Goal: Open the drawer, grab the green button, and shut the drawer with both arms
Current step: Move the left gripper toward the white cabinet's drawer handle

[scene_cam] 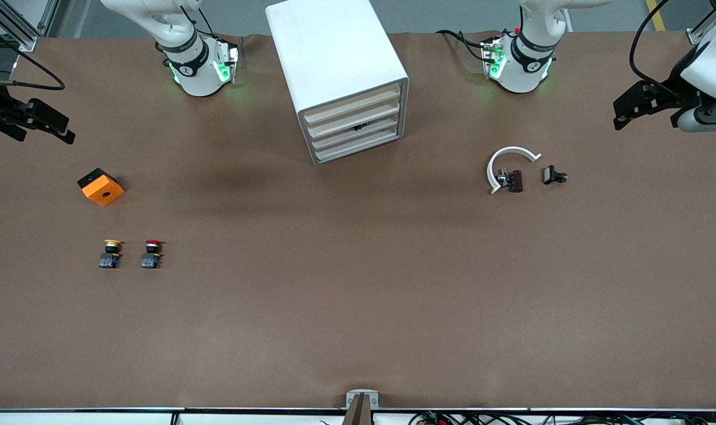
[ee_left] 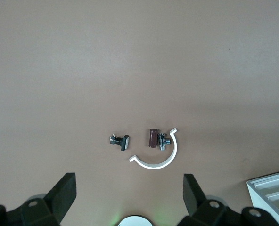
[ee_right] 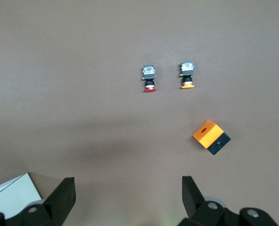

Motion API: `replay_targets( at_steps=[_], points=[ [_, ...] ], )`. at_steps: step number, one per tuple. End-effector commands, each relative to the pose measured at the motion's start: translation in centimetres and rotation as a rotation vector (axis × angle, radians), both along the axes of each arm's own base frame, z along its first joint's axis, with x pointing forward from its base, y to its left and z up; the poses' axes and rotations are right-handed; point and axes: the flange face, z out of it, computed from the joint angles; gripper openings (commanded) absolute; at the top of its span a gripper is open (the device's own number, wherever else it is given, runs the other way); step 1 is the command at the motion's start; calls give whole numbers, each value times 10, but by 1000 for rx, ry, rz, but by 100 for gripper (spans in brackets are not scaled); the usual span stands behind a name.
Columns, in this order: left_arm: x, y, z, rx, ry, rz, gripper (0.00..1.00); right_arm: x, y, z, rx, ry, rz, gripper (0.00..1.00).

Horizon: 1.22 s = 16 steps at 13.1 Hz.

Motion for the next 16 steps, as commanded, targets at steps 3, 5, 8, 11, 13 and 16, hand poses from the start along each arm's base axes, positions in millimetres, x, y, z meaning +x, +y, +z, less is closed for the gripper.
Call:
replay_targets(
  at_steps=[3, 5, 8, 11, 13, 16],
  points=[
    [18, 1, -9, -20, 33, -9, 100, -9, 1, 15, -37, -18, 16, 100],
    [46, -2, -30, -13, 61, -14, 100, -12, -1, 21, -33, -35, 10, 100],
    [66, -16, -76, -53, 145, 49, 100, -12, -2, 20, -28, -37, 7, 100],
    [85, -56, -149, -88, 286, 197, 100, -13, 0, 22, -26, -37, 9, 100],
    [96, -94, -196, -97, 328, 241, 100, -13, -1, 21, -26, -31, -1, 100],
    [98, -161, -259, -43, 351, 345, 100, -14, -1, 21, -18, -31, -8, 100]
  ],
)
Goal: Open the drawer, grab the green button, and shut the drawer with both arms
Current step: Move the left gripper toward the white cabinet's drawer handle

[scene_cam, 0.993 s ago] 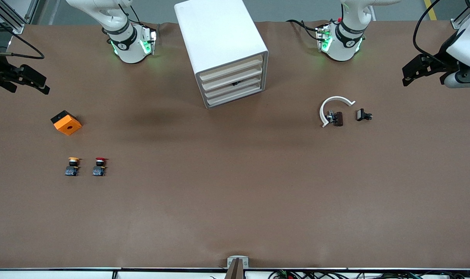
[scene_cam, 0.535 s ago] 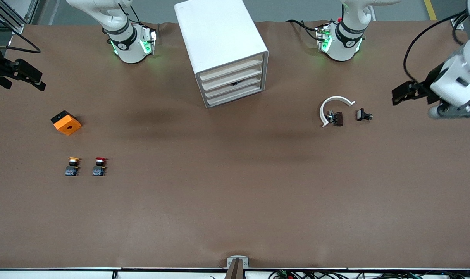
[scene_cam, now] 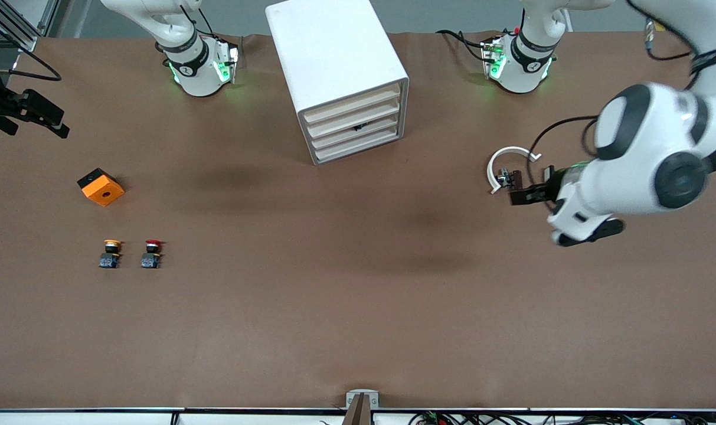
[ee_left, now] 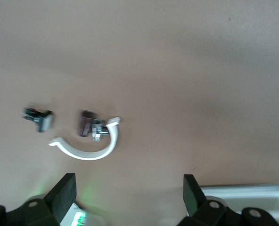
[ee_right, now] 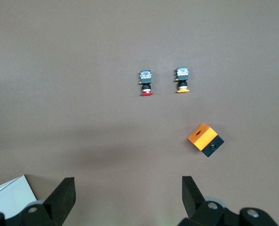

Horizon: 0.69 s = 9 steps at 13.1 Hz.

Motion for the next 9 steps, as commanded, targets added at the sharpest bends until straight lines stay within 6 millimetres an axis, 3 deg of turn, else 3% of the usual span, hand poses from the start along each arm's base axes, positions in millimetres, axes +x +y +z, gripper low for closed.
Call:
replay_targets(
  at_steps=[1, 5, 7, 9],
  points=[
    [-1, -57, -47, 41, 20, 76, 100, -7, -4, 6, 16, -3, -19, 100],
    [-28, -140, -117, 110, 32, 223, 100, -7, -9, 5, 27, -1, -30, 100],
    [-36, -155, -163, 107, 129, 318, 100, -9, -10, 7, 27, -7, -34, 100],
    [-41, -165, -191, 104, 225, 496, 100, -9, -7, 7, 35, -5, -63, 100]
  ],
)
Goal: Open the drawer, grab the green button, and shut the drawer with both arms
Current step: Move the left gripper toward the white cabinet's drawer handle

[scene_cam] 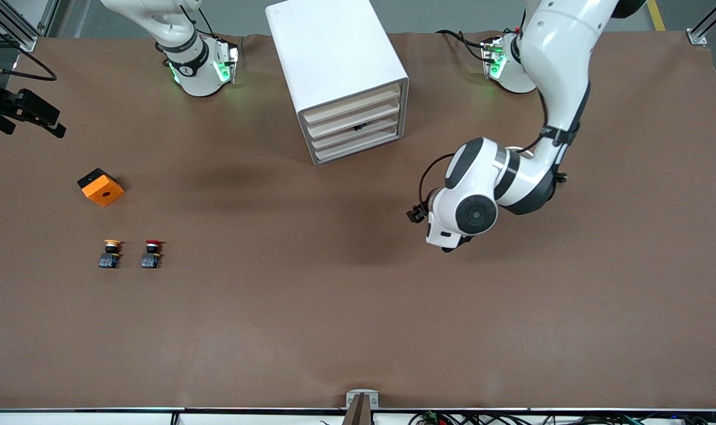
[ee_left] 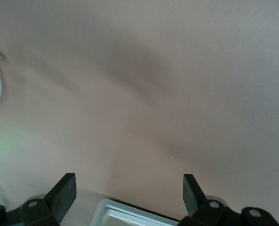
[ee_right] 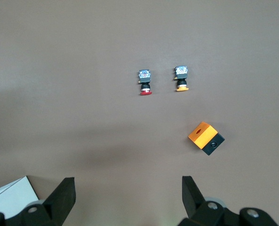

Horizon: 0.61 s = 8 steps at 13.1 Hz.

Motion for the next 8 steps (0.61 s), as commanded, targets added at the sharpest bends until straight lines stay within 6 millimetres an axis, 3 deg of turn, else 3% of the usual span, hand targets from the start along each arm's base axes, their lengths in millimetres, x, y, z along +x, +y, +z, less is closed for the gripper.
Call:
replay_targets(
  at_steps=[1, 5, 8],
  points=[
    [2, -3, -30, 19, 97, 238, 100, -7, 1, 7, 26, -8, -34, 100],
    [-18, -31, -48, 183, 230, 580, 100, -7, 1, 7, 26, -12, -31, 100],
    [-48, -59, -78, 397, 310, 780, 100, -7, 1, 7, 26, -12, -29, 100]
  ],
)
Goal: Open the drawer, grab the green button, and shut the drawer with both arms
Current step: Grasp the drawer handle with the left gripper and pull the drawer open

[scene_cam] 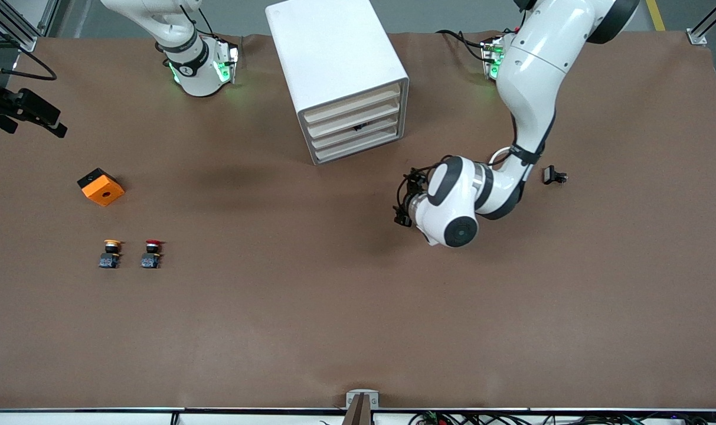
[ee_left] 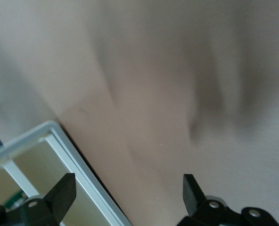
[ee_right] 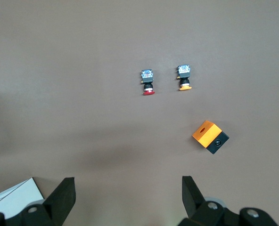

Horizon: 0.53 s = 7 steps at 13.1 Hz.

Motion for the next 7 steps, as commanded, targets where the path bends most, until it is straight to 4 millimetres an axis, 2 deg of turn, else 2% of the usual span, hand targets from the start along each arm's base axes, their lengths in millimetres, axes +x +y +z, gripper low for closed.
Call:
replay_targets(
  at_steps=[1, 3, 5, 7],
  points=[
    [-25, -22, -32, 174, 116, 188, 100, -6, -1, 6, 12, -12, -19, 100],
    [-38, -35, -37, 196, 173, 244, 100, -6, 1, 7, 12, -13, -16, 100],
    [-44, -43, -41, 146, 269, 308, 100, -6, 2, 7, 11, -16, -13, 100],
    [-54, -50, -37, 133, 331, 298, 100, -6, 1, 7, 12, -15, -13, 100]
  ],
)
